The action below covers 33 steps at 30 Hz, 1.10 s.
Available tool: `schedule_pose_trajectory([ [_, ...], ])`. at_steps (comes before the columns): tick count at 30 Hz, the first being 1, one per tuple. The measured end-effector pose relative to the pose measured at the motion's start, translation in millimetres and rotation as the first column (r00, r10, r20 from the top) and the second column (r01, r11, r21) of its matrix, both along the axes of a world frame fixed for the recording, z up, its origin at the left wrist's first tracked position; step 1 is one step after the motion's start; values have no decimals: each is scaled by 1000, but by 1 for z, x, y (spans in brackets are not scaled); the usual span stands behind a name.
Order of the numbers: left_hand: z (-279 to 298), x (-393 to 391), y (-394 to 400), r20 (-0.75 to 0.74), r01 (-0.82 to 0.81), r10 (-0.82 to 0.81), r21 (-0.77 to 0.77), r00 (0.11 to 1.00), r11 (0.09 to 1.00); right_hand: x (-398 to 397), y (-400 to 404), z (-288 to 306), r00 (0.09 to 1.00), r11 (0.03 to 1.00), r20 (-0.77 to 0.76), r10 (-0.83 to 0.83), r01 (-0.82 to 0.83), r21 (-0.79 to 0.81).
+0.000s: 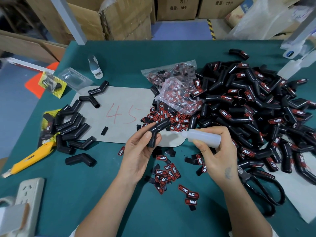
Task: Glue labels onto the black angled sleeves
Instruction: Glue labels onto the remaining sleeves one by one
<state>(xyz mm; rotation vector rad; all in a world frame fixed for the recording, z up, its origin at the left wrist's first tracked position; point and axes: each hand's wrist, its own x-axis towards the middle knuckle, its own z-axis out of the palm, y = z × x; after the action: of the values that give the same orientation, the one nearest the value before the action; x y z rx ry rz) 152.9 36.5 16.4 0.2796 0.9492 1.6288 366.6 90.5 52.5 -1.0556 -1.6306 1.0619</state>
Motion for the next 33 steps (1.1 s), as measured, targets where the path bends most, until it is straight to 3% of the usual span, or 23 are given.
schedule_pose_trajectory([
  [33,-10,-5,1,38,41,-42,22,998,999,0,3,-3,1000,1000,2,-23,23,1],
])
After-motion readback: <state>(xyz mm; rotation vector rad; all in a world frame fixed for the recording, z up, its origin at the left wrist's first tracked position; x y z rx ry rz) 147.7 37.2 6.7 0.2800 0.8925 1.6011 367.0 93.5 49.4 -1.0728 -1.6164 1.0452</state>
